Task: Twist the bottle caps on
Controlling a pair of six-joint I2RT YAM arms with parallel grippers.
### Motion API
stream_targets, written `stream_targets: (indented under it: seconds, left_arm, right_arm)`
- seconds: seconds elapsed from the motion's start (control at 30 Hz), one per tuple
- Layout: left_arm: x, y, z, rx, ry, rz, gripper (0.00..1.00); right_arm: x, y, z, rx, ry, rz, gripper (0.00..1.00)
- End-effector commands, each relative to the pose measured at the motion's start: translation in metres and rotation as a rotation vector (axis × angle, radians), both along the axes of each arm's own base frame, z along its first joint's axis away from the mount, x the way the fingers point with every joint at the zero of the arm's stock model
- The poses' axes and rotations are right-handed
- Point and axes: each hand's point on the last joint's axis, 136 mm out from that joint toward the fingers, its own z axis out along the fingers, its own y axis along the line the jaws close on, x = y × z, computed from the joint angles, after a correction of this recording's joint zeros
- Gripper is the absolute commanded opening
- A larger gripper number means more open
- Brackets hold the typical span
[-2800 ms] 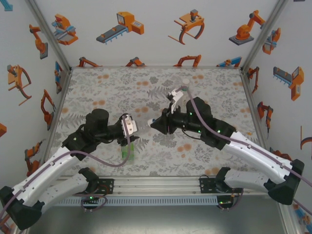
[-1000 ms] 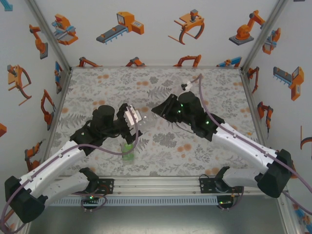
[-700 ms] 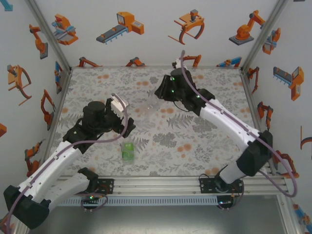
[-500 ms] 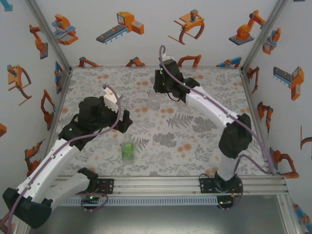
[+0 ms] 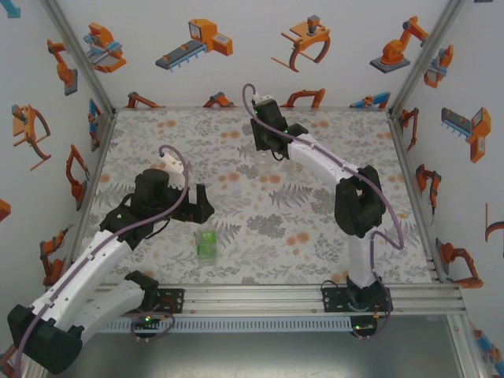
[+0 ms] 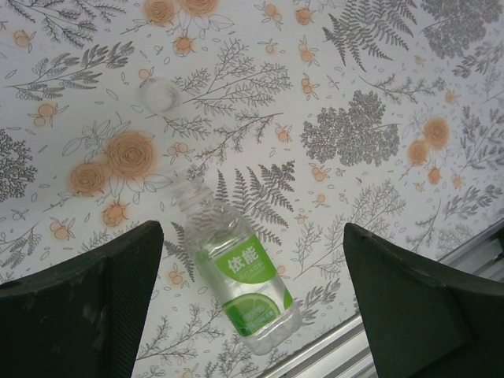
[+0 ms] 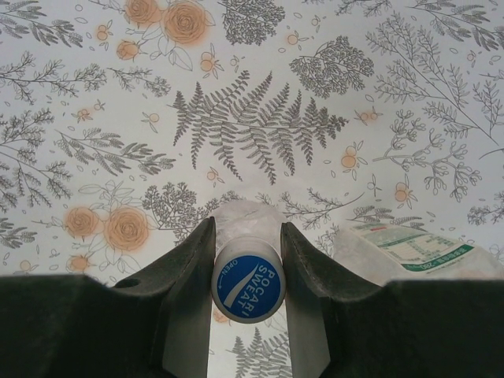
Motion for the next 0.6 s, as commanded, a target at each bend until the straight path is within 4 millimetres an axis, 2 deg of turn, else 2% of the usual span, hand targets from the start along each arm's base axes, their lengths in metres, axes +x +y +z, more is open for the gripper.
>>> stream_targets:
  seconds: [0.0,0.1,0.23,0.4,0.57]
  left_arm:
    - [0.001,0.003,0.007,-0.041,-0.012,0.035,0.87]
    - [0.001,0.002,0.007,-0.036,-0.007,0.032,0.87]
    - [0.001,0.003,0.007,-0.032,-0.002,0.034,0.87]
    - [0.004,0.011,0.006,-0.045,0.014,0.107,0.89]
    - [0.005,0.022,-0.003,-0.062,0.059,0.214,0.9]
  right_arm:
    - [-0.001,-0.001,0.007,0.001,-0.033,0.009,0.22]
    - [-0.004,-0.001,0.0,0.007,-0.023,0.011,0.33]
    - [-0.005,-0.001,0.001,0.018,-0.02,0.011,0.4]
    - [-0.004,-0.004,0.027,0.029,-0.066,0.001,0.54]
    - [-0.008,-0.004,0.06,0.05,-0.097,0.018,0.57]
